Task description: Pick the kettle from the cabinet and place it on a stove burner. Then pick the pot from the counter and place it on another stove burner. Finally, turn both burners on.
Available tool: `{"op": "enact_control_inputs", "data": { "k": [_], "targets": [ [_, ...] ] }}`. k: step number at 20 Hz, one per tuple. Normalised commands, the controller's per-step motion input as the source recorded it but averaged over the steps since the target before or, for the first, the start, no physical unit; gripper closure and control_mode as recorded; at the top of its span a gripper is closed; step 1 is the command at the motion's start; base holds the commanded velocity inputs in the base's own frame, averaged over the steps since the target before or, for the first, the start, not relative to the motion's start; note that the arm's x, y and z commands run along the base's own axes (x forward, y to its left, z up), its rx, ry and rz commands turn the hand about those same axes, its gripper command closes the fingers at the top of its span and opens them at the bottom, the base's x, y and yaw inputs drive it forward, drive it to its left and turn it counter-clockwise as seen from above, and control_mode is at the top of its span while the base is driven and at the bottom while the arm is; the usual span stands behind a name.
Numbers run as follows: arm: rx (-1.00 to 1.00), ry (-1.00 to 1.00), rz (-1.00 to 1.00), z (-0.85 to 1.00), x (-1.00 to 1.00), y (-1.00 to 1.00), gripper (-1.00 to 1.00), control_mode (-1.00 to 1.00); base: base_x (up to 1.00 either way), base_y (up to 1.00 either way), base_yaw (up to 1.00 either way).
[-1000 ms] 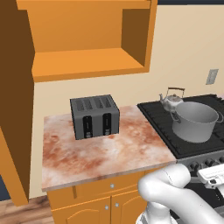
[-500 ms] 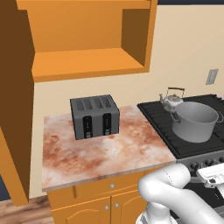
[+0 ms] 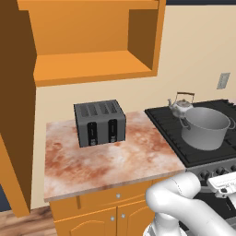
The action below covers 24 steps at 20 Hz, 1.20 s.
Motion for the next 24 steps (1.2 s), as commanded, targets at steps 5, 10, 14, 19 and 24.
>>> {"op": "enact_control_inputs", "data": {
  "k": [5,10,14,19,24],
  "targets": [
    [0.0,-0.04,0.02,0.0,0.02,-0.1,1.0,-1.0,0.0,0.0,0.0],
    [0.01,-0.07,0.03,0.0,0.0,-0.22,1.0,-1.0,0.0,0.0,0.0],
    [0.0,-0.09,0.03,0.0,0.0,-0.2,1.0,-1.0,0.0,0.0,0.0],
    [0.0,-0.1,0.03,0.04,0.0,-0.24,1.0,-1.0,0.0,0.0,0.0],
    [0.01,-0.04,0.01,0.09,0.0,-0.35,1.0,-1.0,0.0,0.0,0.0]
  ]
}}
